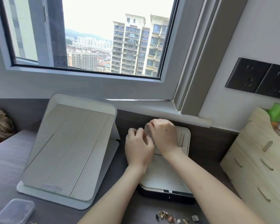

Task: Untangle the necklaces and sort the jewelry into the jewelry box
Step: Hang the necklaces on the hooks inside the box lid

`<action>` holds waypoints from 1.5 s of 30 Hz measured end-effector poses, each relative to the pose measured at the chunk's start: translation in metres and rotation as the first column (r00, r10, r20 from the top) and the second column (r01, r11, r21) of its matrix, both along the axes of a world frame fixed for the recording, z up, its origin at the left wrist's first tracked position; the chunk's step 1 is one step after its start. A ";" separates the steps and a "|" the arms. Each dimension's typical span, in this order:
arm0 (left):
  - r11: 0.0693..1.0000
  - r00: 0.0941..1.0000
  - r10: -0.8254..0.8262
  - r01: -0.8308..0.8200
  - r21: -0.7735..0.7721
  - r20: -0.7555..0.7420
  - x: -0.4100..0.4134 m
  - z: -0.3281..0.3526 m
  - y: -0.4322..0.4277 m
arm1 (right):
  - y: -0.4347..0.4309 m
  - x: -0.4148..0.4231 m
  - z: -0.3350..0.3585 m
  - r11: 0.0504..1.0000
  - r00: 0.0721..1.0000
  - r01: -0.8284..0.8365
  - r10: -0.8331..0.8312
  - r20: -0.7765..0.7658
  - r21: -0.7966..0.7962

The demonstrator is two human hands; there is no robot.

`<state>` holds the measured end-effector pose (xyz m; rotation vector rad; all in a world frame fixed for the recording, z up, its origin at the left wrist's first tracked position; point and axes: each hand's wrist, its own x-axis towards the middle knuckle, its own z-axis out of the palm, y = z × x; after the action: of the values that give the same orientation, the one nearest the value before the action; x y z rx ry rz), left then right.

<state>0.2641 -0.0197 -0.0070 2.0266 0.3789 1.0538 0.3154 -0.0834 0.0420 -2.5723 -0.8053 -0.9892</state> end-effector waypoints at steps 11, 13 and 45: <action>0.902 0.985 -0.162 0.125 -0.413 -0.055 0.026 0.016 0.003 | 0.006 0.002 -0.008 0.991 0.993 0.116 -0.115 -0.019 0.063; 0.891 0.984 -0.174 0.136 -0.432 -0.050 0.029 0.015 0.003 | 0.007 0.001 -0.007 0.989 0.990 0.139 -0.137 -0.029 0.052; 0.695 0.913 -0.409 0.307 -0.650 -0.007 0.011 0.017 0.007 | -0.032 -0.027 0.016 0.987 0.683 0.063 0.067 -0.728 0.149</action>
<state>0.2747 -0.0123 0.0099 1.4658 0.3384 0.4286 0.2887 -0.1158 0.0580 -2.4762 -0.4591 0.0513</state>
